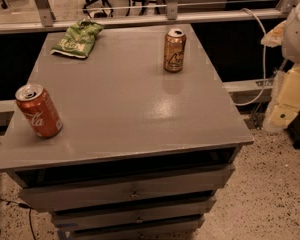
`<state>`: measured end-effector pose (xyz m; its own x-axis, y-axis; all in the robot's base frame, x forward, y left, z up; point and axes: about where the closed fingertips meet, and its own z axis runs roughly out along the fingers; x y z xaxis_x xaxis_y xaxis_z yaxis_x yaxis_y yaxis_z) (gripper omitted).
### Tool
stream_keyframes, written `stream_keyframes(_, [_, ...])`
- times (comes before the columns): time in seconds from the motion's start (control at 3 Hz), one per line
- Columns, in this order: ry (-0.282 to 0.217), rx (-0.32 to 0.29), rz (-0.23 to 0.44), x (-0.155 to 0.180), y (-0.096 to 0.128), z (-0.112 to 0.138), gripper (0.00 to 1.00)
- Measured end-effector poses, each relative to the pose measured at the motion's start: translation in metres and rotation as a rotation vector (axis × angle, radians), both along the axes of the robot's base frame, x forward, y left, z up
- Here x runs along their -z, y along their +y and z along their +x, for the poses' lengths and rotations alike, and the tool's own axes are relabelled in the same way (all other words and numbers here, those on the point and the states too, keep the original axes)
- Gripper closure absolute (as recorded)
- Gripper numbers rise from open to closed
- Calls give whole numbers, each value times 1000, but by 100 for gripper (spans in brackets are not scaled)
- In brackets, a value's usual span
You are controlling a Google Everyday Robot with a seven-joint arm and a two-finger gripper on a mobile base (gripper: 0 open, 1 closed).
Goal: Knock coke can over
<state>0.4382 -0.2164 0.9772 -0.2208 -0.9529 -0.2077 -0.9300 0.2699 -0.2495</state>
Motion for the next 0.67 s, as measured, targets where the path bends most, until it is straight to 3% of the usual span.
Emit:
stream_keyframes(0.33, [0, 0, 0, 0, 0, 0, 0])
stream_keyframes(0.67, [-24, -33, 42, 2, 14, 4, 0])
